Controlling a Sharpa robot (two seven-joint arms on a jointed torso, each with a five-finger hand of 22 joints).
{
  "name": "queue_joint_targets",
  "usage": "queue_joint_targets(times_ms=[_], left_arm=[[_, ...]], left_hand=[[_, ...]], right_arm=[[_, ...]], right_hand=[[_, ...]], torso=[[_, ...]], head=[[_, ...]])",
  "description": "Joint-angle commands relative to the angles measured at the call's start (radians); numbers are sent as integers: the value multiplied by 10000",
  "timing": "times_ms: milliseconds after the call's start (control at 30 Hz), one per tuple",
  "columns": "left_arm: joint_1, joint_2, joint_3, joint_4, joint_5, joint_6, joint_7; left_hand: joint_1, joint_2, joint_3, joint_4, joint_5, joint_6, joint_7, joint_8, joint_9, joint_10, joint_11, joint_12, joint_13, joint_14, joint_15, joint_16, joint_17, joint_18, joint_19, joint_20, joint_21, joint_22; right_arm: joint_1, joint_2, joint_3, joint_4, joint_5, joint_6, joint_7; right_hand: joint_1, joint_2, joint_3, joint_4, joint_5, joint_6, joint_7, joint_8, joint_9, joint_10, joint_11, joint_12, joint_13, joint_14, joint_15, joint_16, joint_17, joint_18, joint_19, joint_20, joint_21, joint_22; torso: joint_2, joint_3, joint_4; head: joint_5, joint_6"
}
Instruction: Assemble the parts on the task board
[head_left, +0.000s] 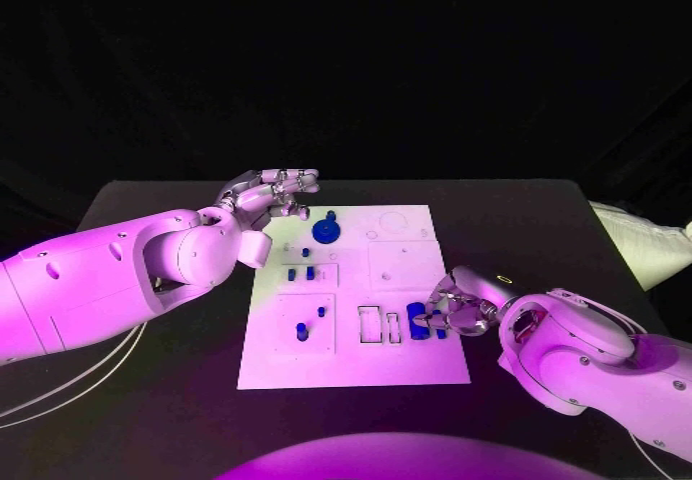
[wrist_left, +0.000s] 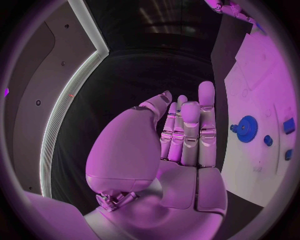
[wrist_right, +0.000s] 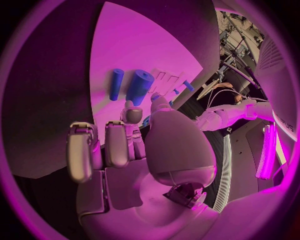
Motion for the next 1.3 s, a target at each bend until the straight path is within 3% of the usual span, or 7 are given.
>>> queue_joint_targets(times_ms=[33,200,467,667,900,1133,1300], left_arm=[[-4,19,6,10,-25,220,15],[-4,9,6,14,-25,257,-16],[-5,-15,6,28,-26,294,-59],[-5,-30,5,36,-42,307,-78],[-5,-30,5,40,-73,334,-93],[-5,-42,5,37,-79,347,-102],[-7,-39,5,37,-80,354,-106]], left_hand=[[-27,86,-40,5,32,-69,15,55,3,-60,-17,56,8,-94,0,-1,-8,172,-74,19,-70,-14],[-27,86,-40,5,32,-69,15,55,3,-60,-17,56,8,-94,0,-1,-8,172,-74,19,-70,-14],[-33,85,-47,7,30,-72,16,60,3,-66,-16,66,11,-105,1,-11,-33,172,-76,20,-72,-15],[-33,85,-47,7,30,-72,16,60,3,-66,-16,66,11,-105,1,-11,-33,172,-76,20,-72,-15],[-33,85,-47,7,30,-72,16,60,3,-66,-16,66,11,-105,1,-11,-33,172,-76,20,-72,-15],[-33,85,-47,7,30,-72,16,60,3,-66,-16,66,11,-105,1,-11,-33,172,-76,20,-72,-15],[-33,85,-47,7,30,-72,16,60,3,-66,-16,66,11,-105,1,-11,-33,172,-76,20,-72,-15]], right_arm=[[-29,124,-15,-159,-476,394,-111],[-73,324,-31,-386,-618,525,-119],[-223,663,-57,-691,-714,750,-124],[-273,725,-61,-735,-708,649,-131],[-287,728,-60,-643,-637,-158,-132],[-278,555,14,-75,-90,-1228,-130],[-234,540,82,280,483,-1372,-138]], right_hand=[[-3,106,-78,2,-44,-55,-34,67,20,-61,-3,54,33,450,54,49,-1,-147,89,-4,62,827],[22,137,-90,-2,-36,-56,-36,82,31,-65,-5,72,75,452,53,63,21,-153,102,-5,76,850],[75,186,-114,-11,-37,-43,-43,118,56,-64,-10,113,161,454,50,78,43,-154,101,-6,79,856],[183,354,-160,-7,36,36,-78,227,132,-27,-38,237,385,466,31,131,122,-167,134,-19,116,919],[464,825,-105,-35,333,341,-214,470,352,135,-154,461,764,532,-58,388,528,-203,228,-86,213,1076],[543,962,-141,-7,602,417,-269,549,488,174,-205,434,849,540,-103,449,622,-218,266,-134,253,1140],[447,1031,-227,8,892,395,-276,557,568,196,-211,407,911,539,-112,468,652,-223,277,-151,267,1162]], torso=[[-1,5,16],[10,1,43],[12,4,17],[10,3,-1],[9,18,5],[5,20,2],[8,8,5]], head=[[13,-15],[36,-40],[88,-61],[112,-80],[97,-89],[122,-83],[112,-77]])
